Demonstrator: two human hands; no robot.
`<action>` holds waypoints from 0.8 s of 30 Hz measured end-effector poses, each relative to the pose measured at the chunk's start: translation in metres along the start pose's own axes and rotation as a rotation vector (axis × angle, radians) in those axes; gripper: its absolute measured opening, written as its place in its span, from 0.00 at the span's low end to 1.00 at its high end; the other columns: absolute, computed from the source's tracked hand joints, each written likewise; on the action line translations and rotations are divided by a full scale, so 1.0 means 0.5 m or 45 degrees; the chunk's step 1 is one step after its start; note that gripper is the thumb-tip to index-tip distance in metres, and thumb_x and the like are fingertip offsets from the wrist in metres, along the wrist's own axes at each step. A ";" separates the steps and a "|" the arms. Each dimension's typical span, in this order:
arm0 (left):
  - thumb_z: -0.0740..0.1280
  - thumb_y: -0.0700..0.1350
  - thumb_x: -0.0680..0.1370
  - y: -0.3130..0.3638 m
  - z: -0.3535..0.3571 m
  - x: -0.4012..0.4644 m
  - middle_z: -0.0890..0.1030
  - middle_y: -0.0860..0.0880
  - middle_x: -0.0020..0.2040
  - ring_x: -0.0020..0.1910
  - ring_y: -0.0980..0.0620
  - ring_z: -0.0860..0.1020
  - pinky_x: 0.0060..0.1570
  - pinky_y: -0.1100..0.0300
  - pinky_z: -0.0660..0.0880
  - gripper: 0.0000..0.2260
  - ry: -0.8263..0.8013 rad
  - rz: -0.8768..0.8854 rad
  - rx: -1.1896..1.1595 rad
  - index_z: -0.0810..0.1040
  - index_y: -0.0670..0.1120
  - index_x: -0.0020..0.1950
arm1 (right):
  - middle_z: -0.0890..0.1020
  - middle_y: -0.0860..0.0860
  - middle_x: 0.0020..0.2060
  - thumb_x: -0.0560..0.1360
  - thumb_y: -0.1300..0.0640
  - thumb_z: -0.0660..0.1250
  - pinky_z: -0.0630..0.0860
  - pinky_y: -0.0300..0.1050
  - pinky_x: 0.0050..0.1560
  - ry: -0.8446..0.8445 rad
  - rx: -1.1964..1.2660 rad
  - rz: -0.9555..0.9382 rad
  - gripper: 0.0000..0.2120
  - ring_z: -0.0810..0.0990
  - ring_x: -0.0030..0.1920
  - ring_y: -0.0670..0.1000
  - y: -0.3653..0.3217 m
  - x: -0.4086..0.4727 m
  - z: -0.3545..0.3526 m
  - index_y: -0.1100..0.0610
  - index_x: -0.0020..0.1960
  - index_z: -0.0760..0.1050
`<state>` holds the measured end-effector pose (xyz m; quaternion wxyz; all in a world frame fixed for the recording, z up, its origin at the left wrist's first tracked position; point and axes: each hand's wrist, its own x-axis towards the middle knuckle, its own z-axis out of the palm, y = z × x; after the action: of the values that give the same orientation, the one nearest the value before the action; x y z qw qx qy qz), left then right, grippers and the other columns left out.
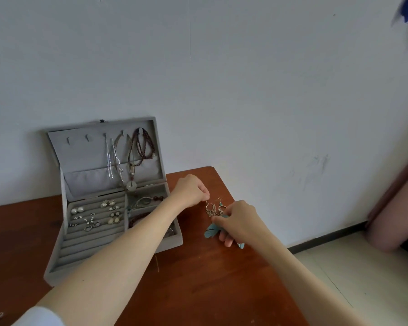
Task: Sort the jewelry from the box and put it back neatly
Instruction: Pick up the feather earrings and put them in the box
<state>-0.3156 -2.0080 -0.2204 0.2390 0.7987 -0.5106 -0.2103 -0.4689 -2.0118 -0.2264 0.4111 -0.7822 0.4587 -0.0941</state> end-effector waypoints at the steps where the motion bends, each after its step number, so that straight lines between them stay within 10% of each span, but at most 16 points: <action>1: 0.69 0.40 0.73 -0.003 0.004 0.003 0.82 0.50 0.50 0.53 0.53 0.76 0.49 0.61 0.69 0.04 0.002 0.014 0.003 0.83 0.46 0.45 | 0.80 0.51 0.26 0.76 0.53 0.63 0.68 0.31 0.21 -0.017 -0.027 0.016 0.14 0.73 0.19 0.43 0.002 0.000 -0.005 0.59 0.34 0.74; 5: 0.67 0.45 0.75 -0.005 0.004 -0.007 0.81 0.50 0.51 0.49 0.54 0.75 0.48 0.62 0.67 0.06 0.105 0.131 0.033 0.82 0.46 0.48 | 0.79 0.51 0.24 0.75 0.45 0.62 0.69 0.33 0.23 0.035 -0.148 0.031 0.21 0.73 0.19 0.45 0.006 -0.005 -0.021 0.61 0.33 0.74; 9: 0.63 0.43 0.78 -0.001 -0.023 -0.052 0.79 0.52 0.53 0.48 0.57 0.73 0.49 0.65 0.65 0.09 0.167 0.262 0.056 0.80 0.47 0.54 | 0.82 0.56 0.32 0.75 0.40 0.59 0.80 0.48 0.44 0.258 -0.285 0.001 0.24 0.80 0.32 0.53 -0.001 -0.008 -0.019 0.62 0.42 0.76; 13: 0.63 0.45 0.78 -0.027 -0.075 -0.139 0.78 0.55 0.52 0.46 0.59 0.75 0.40 0.72 0.66 0.10 0.209 0.293 -0.095 0.78 0.50 0.58 | 0.79 0.49 0.34 0.76 0.43 0.59 0.76 0.46 0.40 0.292 -0.193 -0.161 0.18 0.78 0.36 0.51 -0.041 -0.054 0.012 0.58 0.46 0.74; 24: 0.66 0.45 0.77 -0.268 -0.227 -0.447 0.82 0.57 0.47 0.47 0.58 0.79 0.52 0.60 0.74 0.07 0.358 0.024 -0.146 0.79 0.57 0.49 | 0.82 0.51 0.44 0.78 0.51 0.61 0.72 0.40 0.44 -0.173 -0.181 -0.717 0.12 0.77 0.44 0.48 -0.206 -0.205 0.249 0.57 0.52 0.79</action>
<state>-0.2413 -1.7357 -0.1895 0.3554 0.8005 -0.4666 -0.1230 -0.3953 -1.8361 -0.2078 0.3428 -0.9100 0.2004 -0.1194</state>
